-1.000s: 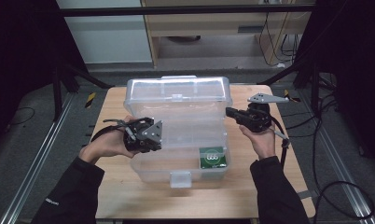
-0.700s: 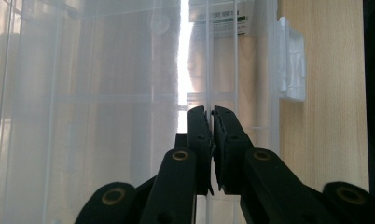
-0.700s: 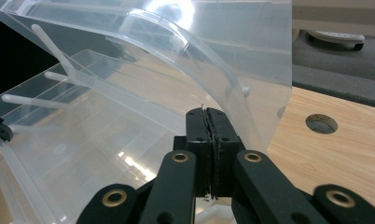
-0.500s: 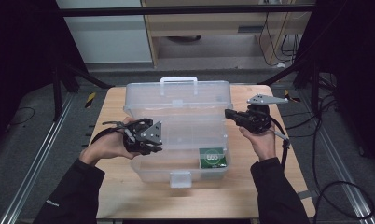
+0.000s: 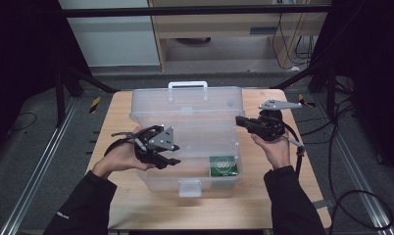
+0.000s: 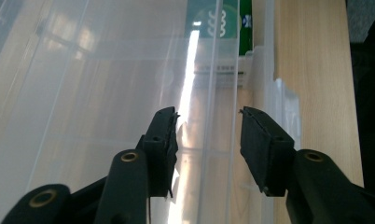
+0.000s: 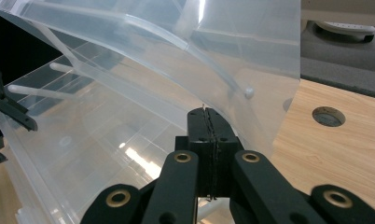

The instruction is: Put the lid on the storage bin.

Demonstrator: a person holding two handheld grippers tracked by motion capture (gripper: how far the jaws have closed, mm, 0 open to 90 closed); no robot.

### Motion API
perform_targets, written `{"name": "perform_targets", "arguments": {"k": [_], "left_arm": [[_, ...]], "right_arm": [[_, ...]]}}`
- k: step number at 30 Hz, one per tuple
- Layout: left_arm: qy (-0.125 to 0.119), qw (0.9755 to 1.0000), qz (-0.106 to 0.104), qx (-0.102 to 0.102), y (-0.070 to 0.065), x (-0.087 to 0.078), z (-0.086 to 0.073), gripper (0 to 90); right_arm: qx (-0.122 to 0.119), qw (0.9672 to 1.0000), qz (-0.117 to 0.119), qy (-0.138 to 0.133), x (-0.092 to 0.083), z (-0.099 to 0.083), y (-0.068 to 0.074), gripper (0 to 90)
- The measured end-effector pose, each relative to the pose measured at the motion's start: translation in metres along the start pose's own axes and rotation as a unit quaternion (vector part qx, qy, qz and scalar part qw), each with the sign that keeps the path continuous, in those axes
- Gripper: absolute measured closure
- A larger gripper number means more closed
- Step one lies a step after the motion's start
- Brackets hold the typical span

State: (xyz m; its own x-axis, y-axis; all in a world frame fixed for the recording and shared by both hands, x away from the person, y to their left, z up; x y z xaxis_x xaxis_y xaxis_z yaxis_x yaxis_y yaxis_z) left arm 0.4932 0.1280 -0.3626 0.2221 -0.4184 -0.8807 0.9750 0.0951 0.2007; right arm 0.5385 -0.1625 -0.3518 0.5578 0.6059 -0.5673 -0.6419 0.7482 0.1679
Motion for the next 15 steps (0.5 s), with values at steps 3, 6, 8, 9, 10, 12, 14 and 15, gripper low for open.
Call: {"name": "perform_targets", "arguments": {"k": [3,6,8,9,10,12,14,15], "left_arm": [[-0.03,0.9994,-0.009,-0.013,-0.0027,0.0021,0.0017,52.4],[-0.053,0.9983,-0.005,-0.023,-0.0053,0.0048,0.0022,50.8],[-0.065,0.9974,-0.001,-0.031,-0.0057,0.0054,0.0024,50.7],[-0.074,0.9966,0.001,-0.037,-0.0061,0.0055,0.0028,50.6],[-0.082,0.9957,0.001,-0.043,-0.0063,0.0056,0.0031,50.6],[-0.099,0.9932,0.004,-0.06,-0.0063,0.0056,0.0031,50.2],[-0.118,0.9901,0.007,-0.076,-0.0063,0.0057,0.0026,49.9],[-0.126,0.9883,0.01,-0.085,-0.0061,0.0055,0.0022,49.9]], "right_arm": [[0.0,1.0,0.001,0.002,-0.0001,-0.0005,0.0004,90.0],[0.004,1.0,0.001,0.005,0.0005,-0.0028,-0.0004,90.0],[0.005,1.0,0.002,0.007,0.0008,-0.0044,-0.0014,90.0],[0.004,1.0,0.001,0.006,0.001,-0.005,-0.002,90.0],[0.005,1.0,0.002,0.007,0.001,-0.0056,-0.0022,90.0],[0.005,1.0,0.001,0.008,0.001,-0.006,-0.0023,90.0],[0.004,0.9999,0.002,0.009,0.0003,-0.0062,-0.002,90.0],[0.004,0.9999,0.002,0.01,0.0001,-0.0063,-0.0019,90.0]]}}
Point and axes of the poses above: each handheld gripper's, and its own axes: x roughly forward along the jaws, z roughly out of its top, y roughly to its left, the point moved 4 cm from there along x, roughly forward along the jaws, and after that the axes turned 10 degrees about y, right-handed, at the moved point
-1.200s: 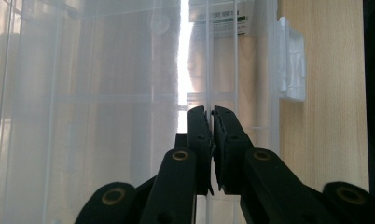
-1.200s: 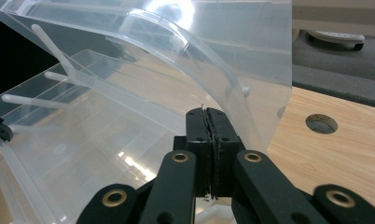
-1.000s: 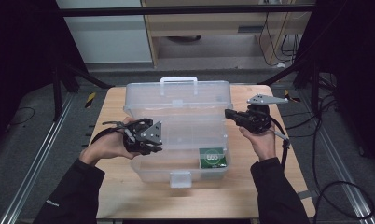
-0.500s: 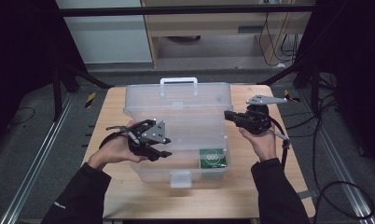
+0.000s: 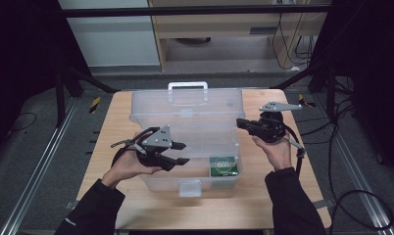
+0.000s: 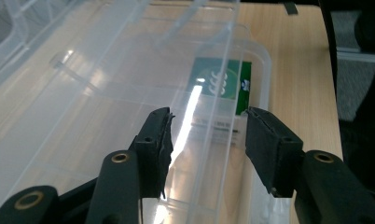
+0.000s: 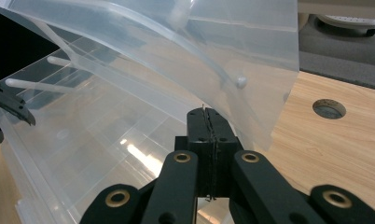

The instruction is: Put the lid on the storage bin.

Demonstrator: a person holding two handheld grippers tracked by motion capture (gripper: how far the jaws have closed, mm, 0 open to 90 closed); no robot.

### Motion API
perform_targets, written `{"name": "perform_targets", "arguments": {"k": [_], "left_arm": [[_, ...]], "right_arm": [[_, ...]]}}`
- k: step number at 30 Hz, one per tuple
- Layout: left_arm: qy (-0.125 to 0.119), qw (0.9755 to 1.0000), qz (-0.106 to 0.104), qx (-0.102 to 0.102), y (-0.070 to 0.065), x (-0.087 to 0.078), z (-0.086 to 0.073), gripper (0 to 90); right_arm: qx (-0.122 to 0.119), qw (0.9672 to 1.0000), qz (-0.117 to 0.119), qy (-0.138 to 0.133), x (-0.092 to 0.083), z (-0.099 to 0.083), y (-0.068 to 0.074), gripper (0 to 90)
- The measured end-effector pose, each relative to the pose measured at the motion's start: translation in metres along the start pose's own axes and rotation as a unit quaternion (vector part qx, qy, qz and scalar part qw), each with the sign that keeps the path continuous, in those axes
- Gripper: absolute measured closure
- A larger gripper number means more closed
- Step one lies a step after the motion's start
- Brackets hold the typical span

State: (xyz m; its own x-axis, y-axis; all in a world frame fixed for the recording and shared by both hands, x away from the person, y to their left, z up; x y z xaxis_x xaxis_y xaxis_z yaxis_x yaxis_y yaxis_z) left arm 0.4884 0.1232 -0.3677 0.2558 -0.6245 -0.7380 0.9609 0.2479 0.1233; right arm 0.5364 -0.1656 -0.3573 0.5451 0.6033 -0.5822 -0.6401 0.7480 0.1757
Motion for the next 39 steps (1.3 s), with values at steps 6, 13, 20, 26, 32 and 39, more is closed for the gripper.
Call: {"name": "perform_targets", "arguments": {"k": [6,13,20,26,32,39], "left_arm": [[-0.045,0.9982,0.012,-0.038,0.002,-0.006,0.0,50.6],[-0.085,0.9935,0.026,-0.072,0.001,-0.011,-0.002,57.3],[-0.099,0.9881,0.065,-0.097,0.002,-0.019,-0.008,69.3],[-0.101,0.984,0.094,-0.112,0.004,-0.028,-0.017,78.8],[-0.103,0.9803,0.107,-0.131,0.007,-0.036,-0.026,87.7],[-0.106,0.9752,0.124,-0.149,0.011,-0.045,-0.037,89.9]], "right_arm": [[-0.002,1.0,0.003,0.001,-0.001,-0.002,0.0,90.0],[-0.006,1.0,0.002,0.004,-0.002,-0.004,0.002,90.0],[-0.007,0.9999,0.004,0.007,-0.003,-0.006,0.003,90.0],[-0.01,0.9999,0.003,0.01,-0.003,-0.006,0.003,90.0],[-0.01,0.9999,0.004,0.009,-0.003,-0.007,0.003,90.0],[-0.01,0.9999,0.005,0.012,-0.003,-0.008,0.003,90.0]]}}
Point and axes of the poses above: each handheld gripper's, and its own axes: x roughly forward along the jaws, z roughly out of its top, y roughly to its left, the point moved 4 cm from there along x, roughly forward along the jaws, and after that the axes turned 10 degrees about y, right-handed, at the moved point
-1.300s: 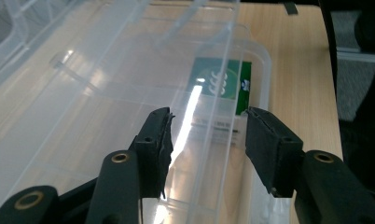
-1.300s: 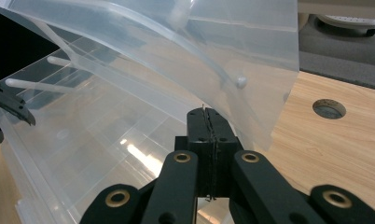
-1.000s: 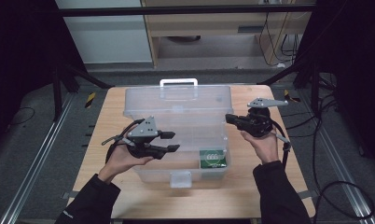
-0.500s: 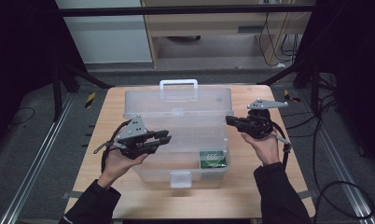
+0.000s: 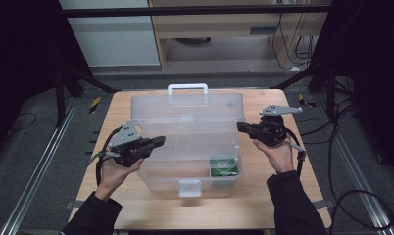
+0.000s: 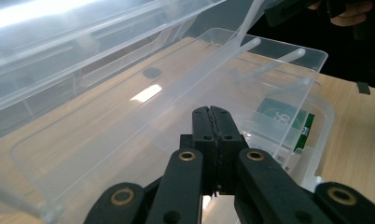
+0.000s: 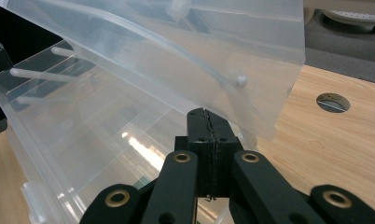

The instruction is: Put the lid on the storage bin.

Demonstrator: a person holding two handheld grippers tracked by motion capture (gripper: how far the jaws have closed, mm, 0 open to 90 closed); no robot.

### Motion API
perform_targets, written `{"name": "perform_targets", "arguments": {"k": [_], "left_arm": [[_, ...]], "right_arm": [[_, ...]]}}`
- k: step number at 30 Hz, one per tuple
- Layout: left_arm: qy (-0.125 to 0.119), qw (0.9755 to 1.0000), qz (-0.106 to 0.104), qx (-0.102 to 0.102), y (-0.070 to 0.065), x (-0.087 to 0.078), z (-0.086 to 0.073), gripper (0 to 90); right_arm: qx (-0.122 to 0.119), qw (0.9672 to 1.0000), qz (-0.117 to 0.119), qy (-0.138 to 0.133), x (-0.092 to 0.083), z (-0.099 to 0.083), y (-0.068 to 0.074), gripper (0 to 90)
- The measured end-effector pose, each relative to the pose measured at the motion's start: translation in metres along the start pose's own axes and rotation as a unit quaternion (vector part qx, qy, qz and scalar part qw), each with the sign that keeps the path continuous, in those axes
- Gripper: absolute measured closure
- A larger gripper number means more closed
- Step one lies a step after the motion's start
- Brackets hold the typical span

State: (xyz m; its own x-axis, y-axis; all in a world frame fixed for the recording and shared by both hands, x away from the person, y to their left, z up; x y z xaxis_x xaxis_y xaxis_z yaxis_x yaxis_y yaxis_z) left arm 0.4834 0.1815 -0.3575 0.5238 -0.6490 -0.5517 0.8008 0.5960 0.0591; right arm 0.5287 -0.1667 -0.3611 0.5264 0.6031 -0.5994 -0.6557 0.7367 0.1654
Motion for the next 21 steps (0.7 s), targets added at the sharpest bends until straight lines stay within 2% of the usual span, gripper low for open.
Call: {"name": "perform_targets", "arguments": {"k": [6,11,21], "left_arm": [[-0.014,0.9991,0.028,-0.028,0.015,-0.013,-0.009,89.9],[-0.022,0.9969,0.056,-0.05,0.028,-0.024,-0.016,89.9],[-0.027,0.9926,0.076,-0.09,0.041,-0.035,-0.029,89.9]], "right_arm": [[-0.004,1.0,0.0,0.004,0.0,-0.001,0.0,90.0],[-0.006,1.0,-0.003,0.007,0.0,-0.001,0.001,90.0],[-0.017,0.9996,-0.015,0.018,0.0,-0.004,0.005,90.0]]}}
Point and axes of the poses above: each handheld gripper's, and its own axes: x roughly forward along the jaws, z roughly out of its top, y roughly to its left, the point moved 4 cm from there along x, roughly forward along the jaws, and after that the axes turned 10 degrees about y, right-handed, at the moved point
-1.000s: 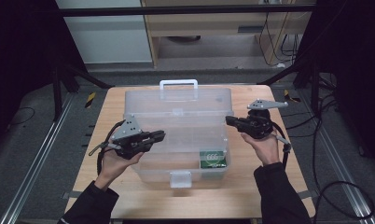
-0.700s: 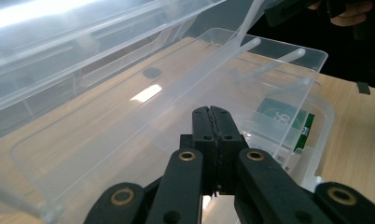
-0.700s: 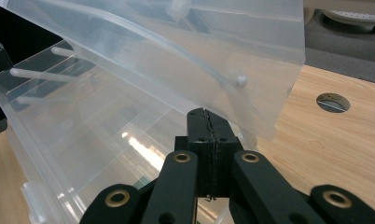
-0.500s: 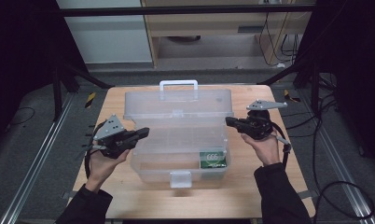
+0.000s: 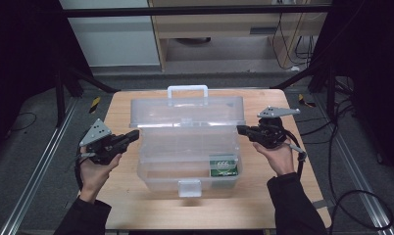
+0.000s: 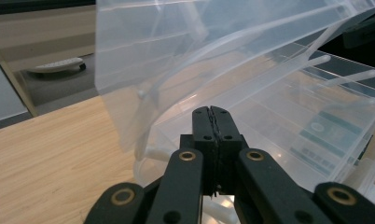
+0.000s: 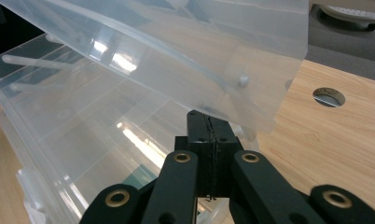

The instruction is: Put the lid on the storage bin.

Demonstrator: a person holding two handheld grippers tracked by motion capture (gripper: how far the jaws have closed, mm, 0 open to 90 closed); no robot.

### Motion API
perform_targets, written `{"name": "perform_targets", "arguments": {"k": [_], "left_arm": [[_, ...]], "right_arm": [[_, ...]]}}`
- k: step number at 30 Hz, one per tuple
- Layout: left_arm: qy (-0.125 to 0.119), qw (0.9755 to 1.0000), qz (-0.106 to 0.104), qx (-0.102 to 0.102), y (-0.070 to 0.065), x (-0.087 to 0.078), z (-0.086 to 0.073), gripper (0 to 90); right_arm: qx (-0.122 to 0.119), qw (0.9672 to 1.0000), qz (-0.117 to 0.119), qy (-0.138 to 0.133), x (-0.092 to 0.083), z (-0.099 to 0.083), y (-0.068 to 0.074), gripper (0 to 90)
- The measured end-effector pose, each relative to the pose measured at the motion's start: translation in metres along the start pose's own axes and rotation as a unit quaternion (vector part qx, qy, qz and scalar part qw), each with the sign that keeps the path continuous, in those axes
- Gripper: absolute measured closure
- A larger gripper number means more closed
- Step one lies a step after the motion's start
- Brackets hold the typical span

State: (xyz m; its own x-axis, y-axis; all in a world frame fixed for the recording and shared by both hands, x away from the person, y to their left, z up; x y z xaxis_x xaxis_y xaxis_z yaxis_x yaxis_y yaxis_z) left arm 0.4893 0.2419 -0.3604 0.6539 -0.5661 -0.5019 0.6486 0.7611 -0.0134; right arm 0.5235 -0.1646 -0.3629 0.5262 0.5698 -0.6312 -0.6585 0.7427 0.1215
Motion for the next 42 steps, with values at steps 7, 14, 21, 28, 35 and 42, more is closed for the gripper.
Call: {"name": "perform_targets", "arguments": {"k": [7,14,21,28,35,42], "left_arm": [[-0.001,1.0,-0.003,-0.007,0.004,0.0,-0.009,89.9],[0.005,0.9999,-0.003,-0.01,0.005,0.001,-0.014,90.0],[0.017,0.9998,-0.005,-0.006,0.003,0.002,-0.021,89.9],[0.03,0.9995,-0.007,-0.004,-0.002,0.001,-0.031,89.9],[0.042,0.9991,-0.006,-0.005,-0.005,0.001,-0.04,89.9],[0.055,0.9985,0.004,-0.004,-0.005,0.001,-0.051,89.9]], "right_arm": [[-0.011,0.9999,-0.004,0.004,-0.003,-0.001,0.006,90.0],[-0.012,0.9999,0.0,0.009,-0.004,-0.008,0.008,90.0],[-0.02,0.9996,-0.002,0.02,-0.006,-0.019,0.011,90.0],[-0.022,0.9995,-0.002,0.024,-0.007,-0.031,0.015,90.0],[-0.026,0.9992,-0.007,0.031,-0.007,-0.041,0.018,89.9],[-0.026,0.9993,-0.011,0.024,-0.009,-0.052,0.019,89.7]]}}
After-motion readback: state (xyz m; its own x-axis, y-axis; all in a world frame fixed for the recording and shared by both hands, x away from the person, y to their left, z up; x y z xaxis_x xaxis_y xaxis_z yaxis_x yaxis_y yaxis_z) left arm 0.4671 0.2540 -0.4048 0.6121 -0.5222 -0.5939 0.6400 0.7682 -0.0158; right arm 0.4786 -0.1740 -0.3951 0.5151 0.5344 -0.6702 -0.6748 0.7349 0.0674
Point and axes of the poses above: each handheld gripper's, and its own axes: x roughly forward along the jaws, z roughly out of its top, y roughly to its left, the point moved 4 cm from there along x, roughly forward along the jaws, and after that the axes turned 10 degrees about y, right-handed, at the moved point
